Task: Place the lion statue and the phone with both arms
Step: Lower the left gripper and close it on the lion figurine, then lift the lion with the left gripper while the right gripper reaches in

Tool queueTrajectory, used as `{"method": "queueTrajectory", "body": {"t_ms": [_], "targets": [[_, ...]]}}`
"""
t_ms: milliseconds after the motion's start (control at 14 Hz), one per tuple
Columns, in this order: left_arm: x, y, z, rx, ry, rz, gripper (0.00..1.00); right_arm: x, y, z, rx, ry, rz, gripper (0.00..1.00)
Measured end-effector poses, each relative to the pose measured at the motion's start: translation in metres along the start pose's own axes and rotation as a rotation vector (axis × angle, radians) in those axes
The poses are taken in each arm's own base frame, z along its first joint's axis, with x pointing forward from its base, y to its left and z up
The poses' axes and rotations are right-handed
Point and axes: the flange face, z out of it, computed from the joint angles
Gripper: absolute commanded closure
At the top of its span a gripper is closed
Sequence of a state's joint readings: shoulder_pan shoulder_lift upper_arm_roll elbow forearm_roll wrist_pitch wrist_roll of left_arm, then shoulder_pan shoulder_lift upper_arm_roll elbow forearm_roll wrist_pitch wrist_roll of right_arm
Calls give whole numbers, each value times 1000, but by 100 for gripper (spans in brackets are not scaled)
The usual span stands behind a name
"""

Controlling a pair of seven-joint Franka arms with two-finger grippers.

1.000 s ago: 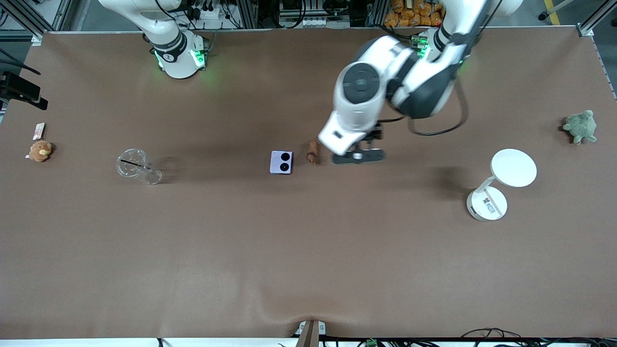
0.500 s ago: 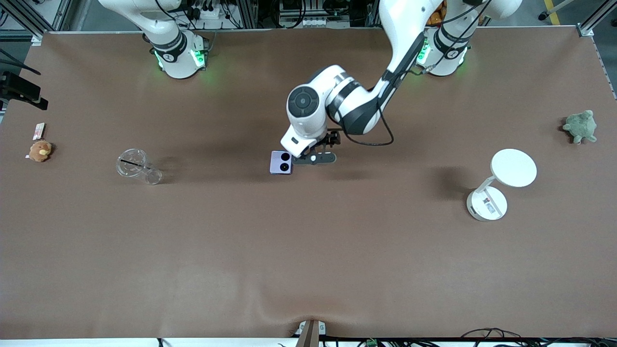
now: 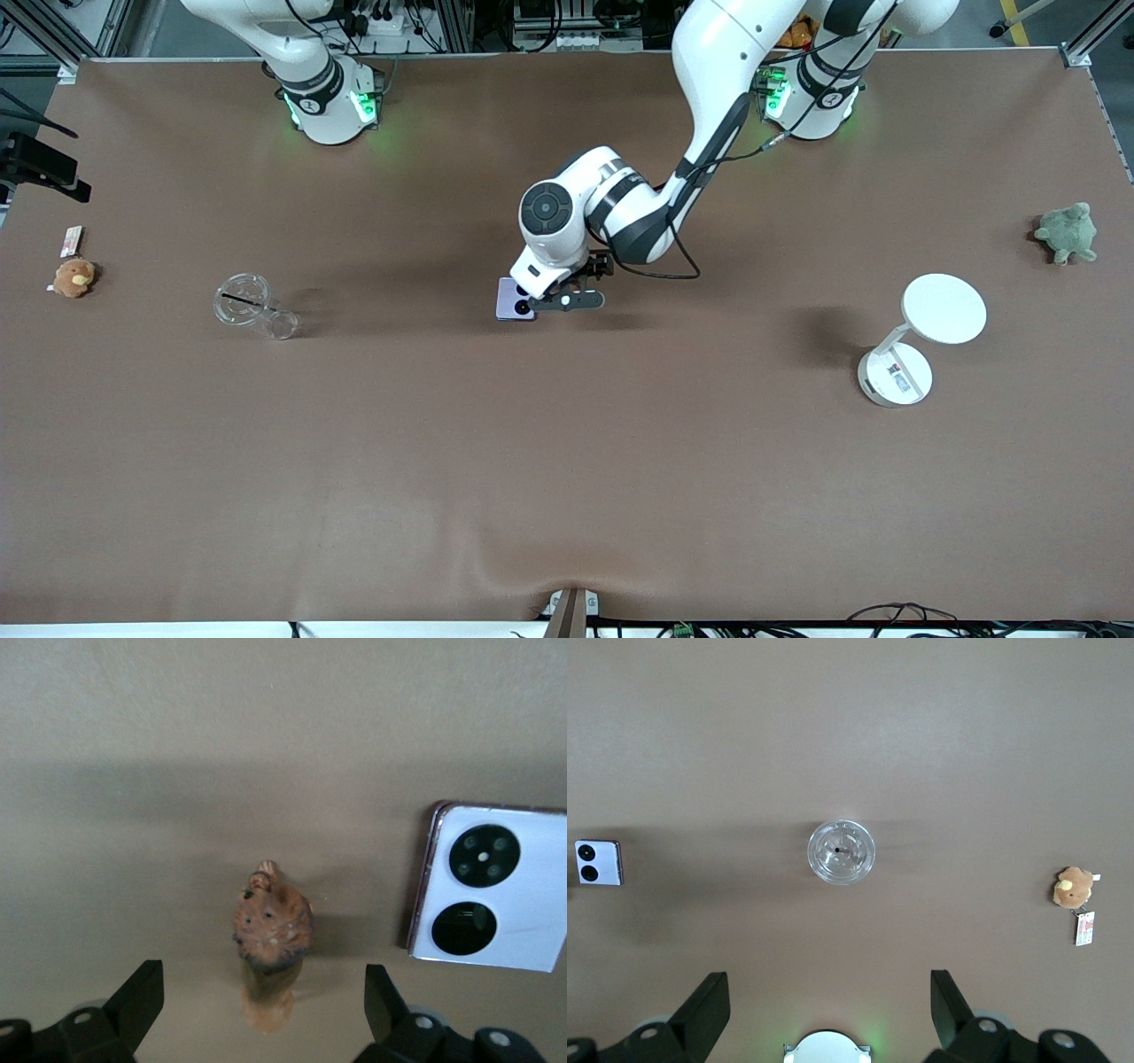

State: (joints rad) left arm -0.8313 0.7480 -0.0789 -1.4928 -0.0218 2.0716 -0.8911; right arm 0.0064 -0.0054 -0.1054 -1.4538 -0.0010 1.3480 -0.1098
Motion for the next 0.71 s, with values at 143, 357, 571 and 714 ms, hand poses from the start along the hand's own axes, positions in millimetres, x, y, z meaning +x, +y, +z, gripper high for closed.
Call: {"method": "queueTrajectory", "body": {"t_ms": [143, 357, 571, 714], "targets": [[-3, 2, 9, 10, -7, 2, 32, 1, -9, 3, -1, -6, -16, 0], [-2, 2, 18, 18, -13, -3, 96, 5, -28, 7, -4, -17, -53, 0], [2, 0, 17, 17, -7, -9, 100, 9, -51, 12, -9, -27, -96, 0], [8, 0, 11, 7, 5, -16, 100, 9, -62, 13, -12, -30, -116, 0]]}}
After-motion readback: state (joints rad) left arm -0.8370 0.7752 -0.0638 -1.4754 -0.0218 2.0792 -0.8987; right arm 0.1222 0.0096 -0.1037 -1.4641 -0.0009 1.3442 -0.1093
